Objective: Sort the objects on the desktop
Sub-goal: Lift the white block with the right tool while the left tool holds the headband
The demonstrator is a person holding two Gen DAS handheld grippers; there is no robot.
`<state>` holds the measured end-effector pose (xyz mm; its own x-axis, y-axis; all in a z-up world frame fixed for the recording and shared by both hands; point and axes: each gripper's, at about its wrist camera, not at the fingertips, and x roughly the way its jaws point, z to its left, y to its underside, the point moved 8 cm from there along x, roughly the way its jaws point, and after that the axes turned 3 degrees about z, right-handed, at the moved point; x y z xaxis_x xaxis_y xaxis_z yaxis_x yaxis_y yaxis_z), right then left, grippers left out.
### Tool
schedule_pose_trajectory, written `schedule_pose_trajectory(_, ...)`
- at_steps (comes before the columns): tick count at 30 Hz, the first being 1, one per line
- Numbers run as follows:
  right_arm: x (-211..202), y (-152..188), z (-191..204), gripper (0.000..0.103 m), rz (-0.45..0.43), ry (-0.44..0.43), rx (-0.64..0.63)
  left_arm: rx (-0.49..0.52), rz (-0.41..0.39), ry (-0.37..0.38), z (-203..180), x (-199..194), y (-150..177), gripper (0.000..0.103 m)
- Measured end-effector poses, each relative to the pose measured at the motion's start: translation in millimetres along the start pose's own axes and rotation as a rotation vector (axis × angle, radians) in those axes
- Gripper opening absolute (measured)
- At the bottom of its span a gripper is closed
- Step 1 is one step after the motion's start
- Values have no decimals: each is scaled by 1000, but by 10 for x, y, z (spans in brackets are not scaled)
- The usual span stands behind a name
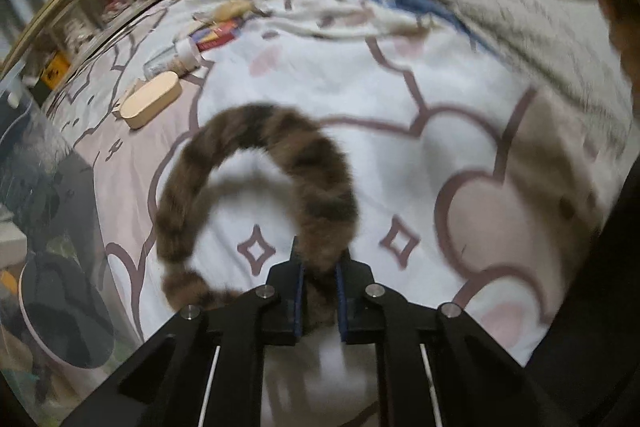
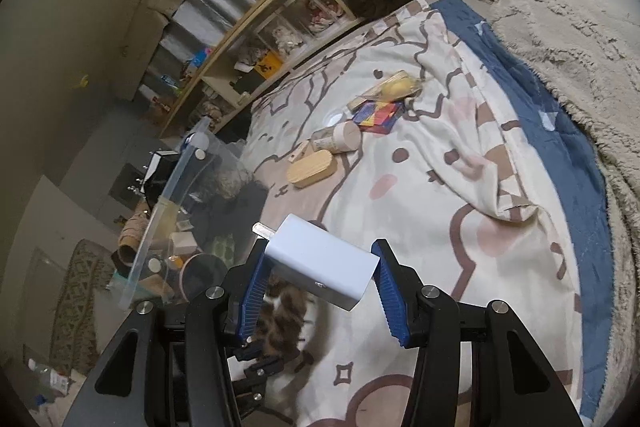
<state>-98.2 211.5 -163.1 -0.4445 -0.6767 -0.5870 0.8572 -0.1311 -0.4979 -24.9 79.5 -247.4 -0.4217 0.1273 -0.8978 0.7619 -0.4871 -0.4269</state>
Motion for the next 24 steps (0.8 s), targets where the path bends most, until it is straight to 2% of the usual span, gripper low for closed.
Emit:
schedule_pose_trajectory(5,44,39,30,52,26,-9,-10,-46,-67,8,1,-222,-114,11)
schedule_pose_trajectory(13,-25,37,65,52,6,-2,-20,-104,-164,13,71,-540,-291,11)
schedule_pose_trajectory(16,-56,28,86,52,-1,1,-27,-101,-204,-27,100,-696,-378,11)
schedule_pose_trajectory(24,-78,-4,71,52,-20,12,-29,-119,-347,-54,212,-1214,-777,11)
